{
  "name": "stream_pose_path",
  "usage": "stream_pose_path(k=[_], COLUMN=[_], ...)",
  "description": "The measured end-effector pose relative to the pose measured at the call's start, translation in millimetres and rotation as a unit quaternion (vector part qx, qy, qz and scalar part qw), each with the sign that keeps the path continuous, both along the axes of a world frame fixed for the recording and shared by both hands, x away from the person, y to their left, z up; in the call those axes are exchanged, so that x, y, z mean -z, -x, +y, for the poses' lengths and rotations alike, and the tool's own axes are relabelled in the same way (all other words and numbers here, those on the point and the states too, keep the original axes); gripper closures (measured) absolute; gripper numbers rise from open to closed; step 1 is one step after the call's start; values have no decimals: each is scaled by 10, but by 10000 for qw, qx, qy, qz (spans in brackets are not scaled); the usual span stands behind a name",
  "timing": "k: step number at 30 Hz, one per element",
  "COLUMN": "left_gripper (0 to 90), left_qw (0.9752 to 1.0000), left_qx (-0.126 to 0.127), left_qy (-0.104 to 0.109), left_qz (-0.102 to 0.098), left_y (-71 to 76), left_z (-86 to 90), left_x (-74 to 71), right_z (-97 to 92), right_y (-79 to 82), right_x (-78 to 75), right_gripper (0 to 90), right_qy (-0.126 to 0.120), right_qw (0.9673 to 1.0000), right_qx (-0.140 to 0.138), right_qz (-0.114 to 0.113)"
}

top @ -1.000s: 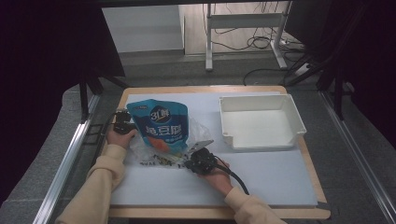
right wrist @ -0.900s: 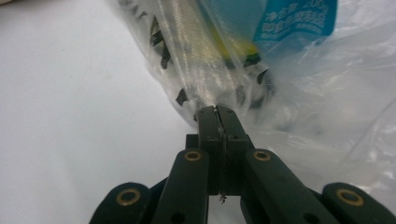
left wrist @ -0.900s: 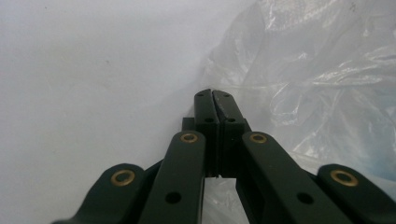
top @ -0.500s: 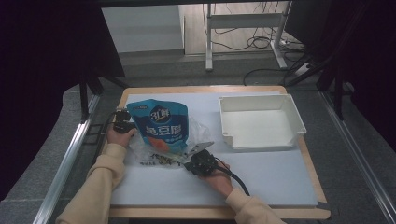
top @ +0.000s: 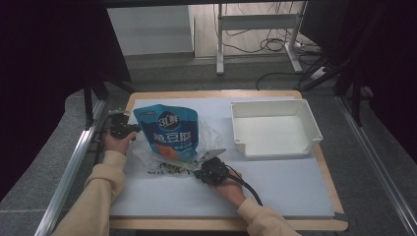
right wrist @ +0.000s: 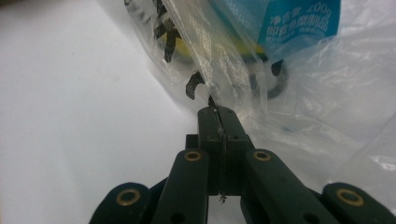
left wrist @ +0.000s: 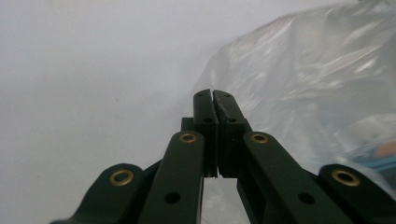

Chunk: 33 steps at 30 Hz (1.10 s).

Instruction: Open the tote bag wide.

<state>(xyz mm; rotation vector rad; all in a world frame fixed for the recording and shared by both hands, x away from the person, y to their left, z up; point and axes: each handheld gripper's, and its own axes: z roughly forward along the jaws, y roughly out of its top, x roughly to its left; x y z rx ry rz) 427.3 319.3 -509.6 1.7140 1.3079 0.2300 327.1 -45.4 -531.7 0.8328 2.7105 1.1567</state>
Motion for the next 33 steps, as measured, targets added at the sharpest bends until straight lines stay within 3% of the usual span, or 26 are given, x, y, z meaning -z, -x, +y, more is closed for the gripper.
stream_pose_path(k=[3,10,14,24,33], left_gripper=[886,885,888,887,887], left_qw=[9999,9991,9988,9966,9953], left_qx=[5,93,115,357,503], left_qy=[135,140,85,-48,92], left_qz=[-102,-402,-463,-746,-827], left_y=[50,169,281,698,1030], left_z=[54,104,111,40,28], left_x=[-80,-306,-403,-514,-532], right_z=[-7,-17,-33,-117,-242], right_y=[0,0,8,15,6], right_x=[-31,-95,-146,-351,-537], right_gripper=[887,887,887,887,887], right_qy=[-71,-199,-273,-640,-886], right_qw=[10000,9997,9994,9971,9946], right_qx=[25,24,37,93,170], right_qz=[-37,-154,-196,-400,-520])
